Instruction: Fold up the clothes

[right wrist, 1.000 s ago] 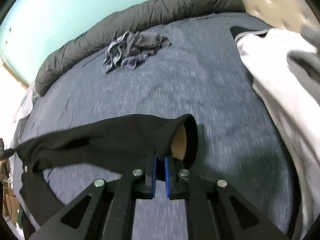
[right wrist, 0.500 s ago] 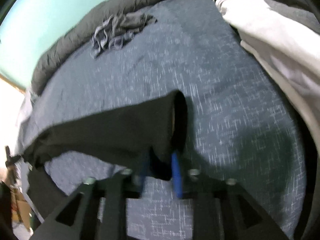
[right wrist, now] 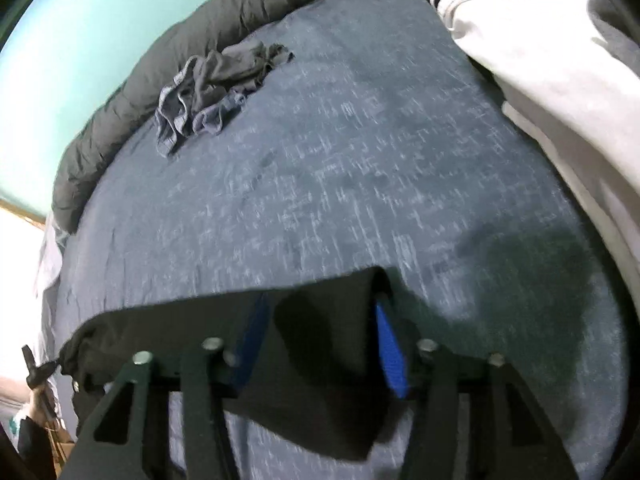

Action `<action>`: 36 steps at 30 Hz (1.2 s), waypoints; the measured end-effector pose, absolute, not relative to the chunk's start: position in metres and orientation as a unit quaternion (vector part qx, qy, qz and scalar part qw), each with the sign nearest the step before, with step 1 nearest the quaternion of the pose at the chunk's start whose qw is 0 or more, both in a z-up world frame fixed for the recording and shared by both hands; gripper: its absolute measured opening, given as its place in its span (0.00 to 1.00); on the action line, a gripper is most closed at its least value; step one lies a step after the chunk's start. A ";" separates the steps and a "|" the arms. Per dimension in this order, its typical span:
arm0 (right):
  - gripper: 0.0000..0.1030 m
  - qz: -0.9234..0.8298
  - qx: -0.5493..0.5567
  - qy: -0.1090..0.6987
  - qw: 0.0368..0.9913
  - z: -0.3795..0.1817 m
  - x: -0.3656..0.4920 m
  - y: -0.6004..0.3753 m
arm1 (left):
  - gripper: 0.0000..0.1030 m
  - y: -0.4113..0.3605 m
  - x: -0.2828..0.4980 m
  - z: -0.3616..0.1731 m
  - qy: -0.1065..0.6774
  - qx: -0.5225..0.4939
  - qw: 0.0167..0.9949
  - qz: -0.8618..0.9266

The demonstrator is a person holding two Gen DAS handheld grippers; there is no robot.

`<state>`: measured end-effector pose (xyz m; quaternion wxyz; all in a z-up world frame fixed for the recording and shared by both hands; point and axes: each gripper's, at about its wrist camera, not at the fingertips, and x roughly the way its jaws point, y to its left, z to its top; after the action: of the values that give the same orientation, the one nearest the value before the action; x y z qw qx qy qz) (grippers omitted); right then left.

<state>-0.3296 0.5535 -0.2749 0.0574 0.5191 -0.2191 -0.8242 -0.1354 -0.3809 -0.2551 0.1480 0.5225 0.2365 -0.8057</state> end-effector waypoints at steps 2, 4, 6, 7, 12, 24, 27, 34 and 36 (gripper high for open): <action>0.09 -0.830 0.510 -0.218 0.053 -0.274 -0.331 0.552 | 0.07 -0.381 -0.136 -0.255 0.234 0.521 0.149 -0.807; 0.04 -0.837 0.502 -0.211 0.048 -0.271 -0.332 0.551 | 0.07 -0.380 -0.137 -0.252 0.228 0.520 0.152 -0.809; 0.03 -0.845 0.492 -0.204 0.043 -0.267 -0.332 0.550 | 0.05 -0.378 -0.138 -0.248 0.215 0.519 0.159 -0.812; 0.03 -0.854 0.478 -0.201 0.042 -0.259 -0.332 0.551 | 0.04 -0.378 -0.139 -0.244 0.210 0.517 0.163 -0.814; 0.03 -0.891 0.411 -0.190 0.034 -0.211 -0.334 0.562 | 0.03 -0.386 -0.145 -0.217 0.211 0.492 0.174 -0.826; 0.03 -0.919 0.353 -0.172 0.015 -0.164 -0.362 0.565 | 0.03 -0.408 -0.177 -0.166 0.222 0.443 0.192 -0.847; 0.03 -0.914 0.370 -0.165 0.008 -0.176 -0.372 0.562 | 0.03 -0.409 -0.186 -0.178 0.219 0.452 0.196 -0.842; 0.03 -0.897 0.420 -0.139 -0.024 -0.229 -0.397 0.555 | 0.03 -0.411 -0.206 -0.221 0.218 0.481 0.201 -0.825; 0.03 -0.894 0.429 -0.126 -0.037 -0.240 -0.403 0.554 | 0.04 -0.411 -0.212 -0.233 0.218 0.489 0.203 -0.820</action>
<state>-0.4033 0.5544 -0.2404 -0.0365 0.4287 -0.1263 -0.8938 -0.2121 -0.4111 -0.2331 0.2030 0.4892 0.2178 -0.8198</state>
